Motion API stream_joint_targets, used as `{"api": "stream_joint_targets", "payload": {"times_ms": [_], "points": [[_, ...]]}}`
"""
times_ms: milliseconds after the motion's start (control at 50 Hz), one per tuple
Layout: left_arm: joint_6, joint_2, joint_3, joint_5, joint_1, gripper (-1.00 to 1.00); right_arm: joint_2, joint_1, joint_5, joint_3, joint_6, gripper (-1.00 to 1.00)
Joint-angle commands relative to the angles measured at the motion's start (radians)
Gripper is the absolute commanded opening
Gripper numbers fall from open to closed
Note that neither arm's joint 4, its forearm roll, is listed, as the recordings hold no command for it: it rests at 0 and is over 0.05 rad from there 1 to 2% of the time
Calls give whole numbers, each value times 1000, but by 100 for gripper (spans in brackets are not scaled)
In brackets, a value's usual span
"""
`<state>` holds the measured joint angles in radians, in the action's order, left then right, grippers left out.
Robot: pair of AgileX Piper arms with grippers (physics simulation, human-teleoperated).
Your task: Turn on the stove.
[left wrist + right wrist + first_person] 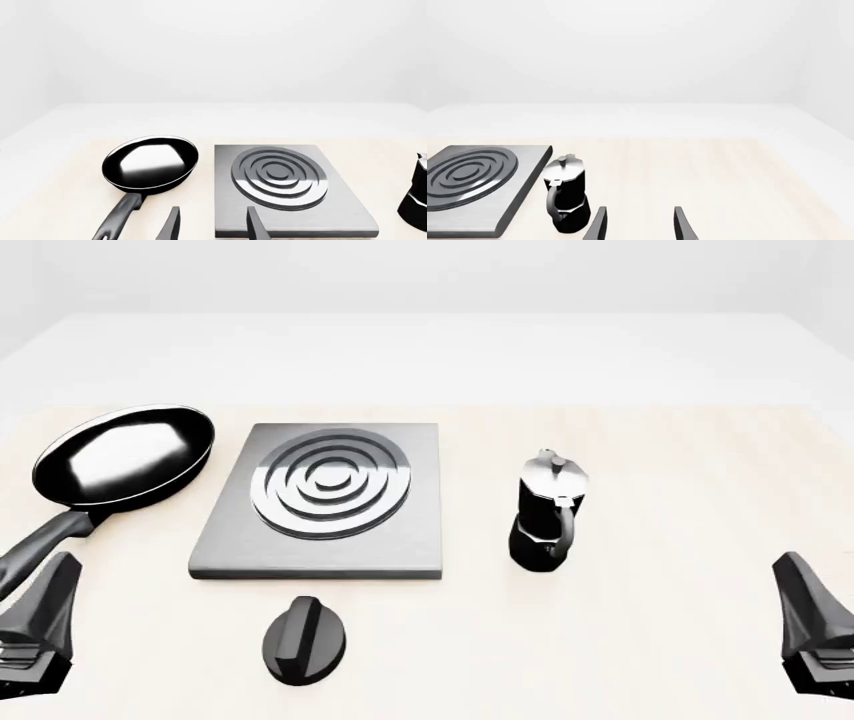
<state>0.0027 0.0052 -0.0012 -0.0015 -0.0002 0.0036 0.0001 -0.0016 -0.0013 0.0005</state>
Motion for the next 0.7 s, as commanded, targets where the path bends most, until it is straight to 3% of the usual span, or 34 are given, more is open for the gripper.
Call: {"api": "stream_joint_targets", "payload": {"times_ms": [20,60,180,200,300,480,560,700], "points": [[17,79,-2,-43,-10,100,15,0,-7,-2,4,100],[55,99,-11,-48,-48,100,20,-3,-9,-2,8,100],[40,222,-34,-111,-52,100,20,-1,-6,-3,8,100],[10,249,-47,-114,-65,100,23,0,-8,-2,8,100],[27,325,-130,-79,-98,100,28,0,-13,-2,5,100],[55,480,-168,-96,-162,100,35,3,-16,0,-1,100],[38,487,-196,-53,-202,100,33,5,-14,-1,-1,100],[-58,582,-247,-10,-285,100,45,8,-23,0,0,100]]}}
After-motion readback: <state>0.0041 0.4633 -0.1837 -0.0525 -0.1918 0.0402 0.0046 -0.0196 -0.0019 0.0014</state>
